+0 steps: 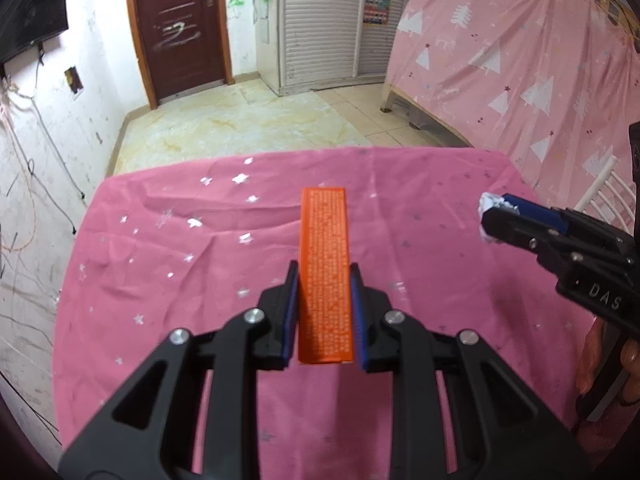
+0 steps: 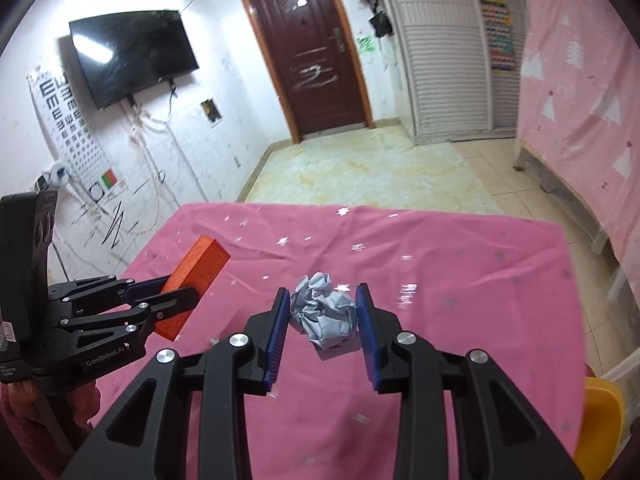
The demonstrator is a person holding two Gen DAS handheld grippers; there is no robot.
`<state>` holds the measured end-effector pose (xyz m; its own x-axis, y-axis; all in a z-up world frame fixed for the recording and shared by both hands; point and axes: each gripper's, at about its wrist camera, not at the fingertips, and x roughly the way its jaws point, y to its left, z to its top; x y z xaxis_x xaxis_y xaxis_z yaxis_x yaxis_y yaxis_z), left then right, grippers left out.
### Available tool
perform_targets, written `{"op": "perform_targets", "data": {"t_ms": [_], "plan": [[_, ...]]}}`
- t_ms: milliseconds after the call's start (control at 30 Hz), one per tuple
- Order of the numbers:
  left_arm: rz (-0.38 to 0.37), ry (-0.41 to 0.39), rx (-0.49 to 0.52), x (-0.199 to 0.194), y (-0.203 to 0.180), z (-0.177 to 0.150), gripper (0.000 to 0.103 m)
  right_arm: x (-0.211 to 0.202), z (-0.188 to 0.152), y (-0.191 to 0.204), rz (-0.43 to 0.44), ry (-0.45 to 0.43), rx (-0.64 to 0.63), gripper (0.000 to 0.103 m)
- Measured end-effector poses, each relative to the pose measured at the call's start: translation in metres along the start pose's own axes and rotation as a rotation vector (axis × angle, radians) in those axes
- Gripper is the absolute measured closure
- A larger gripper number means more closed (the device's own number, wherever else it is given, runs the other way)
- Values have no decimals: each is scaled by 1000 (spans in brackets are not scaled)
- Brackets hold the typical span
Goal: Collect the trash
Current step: 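Carry the orange box and foil ball over to the yellow bin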
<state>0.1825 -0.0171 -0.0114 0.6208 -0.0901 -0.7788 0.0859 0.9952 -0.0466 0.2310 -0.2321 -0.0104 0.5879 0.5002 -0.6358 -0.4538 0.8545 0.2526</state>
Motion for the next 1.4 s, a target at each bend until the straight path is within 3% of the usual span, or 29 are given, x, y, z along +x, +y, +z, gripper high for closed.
{"op": "perform_targets", "data": {"t_ms": [333, 800, 1167, 1400], "plan": [[-79, -23, 108, -8, -77, 12, 82, -69, -26, -60, -86, -117, 98, 76], [-219, -23, 270, -5, -192, 19, 82, -147, -73, -146, -232, -193, 234, 76], [-298, 21, 343, 9, -254, 14, 82, -173, -109, -188, -310, -187, 316, 76], [-396, 72, 371, 22, -291, 9, 82, -181, -131, -207, -329, -183, 367, 76]]}}
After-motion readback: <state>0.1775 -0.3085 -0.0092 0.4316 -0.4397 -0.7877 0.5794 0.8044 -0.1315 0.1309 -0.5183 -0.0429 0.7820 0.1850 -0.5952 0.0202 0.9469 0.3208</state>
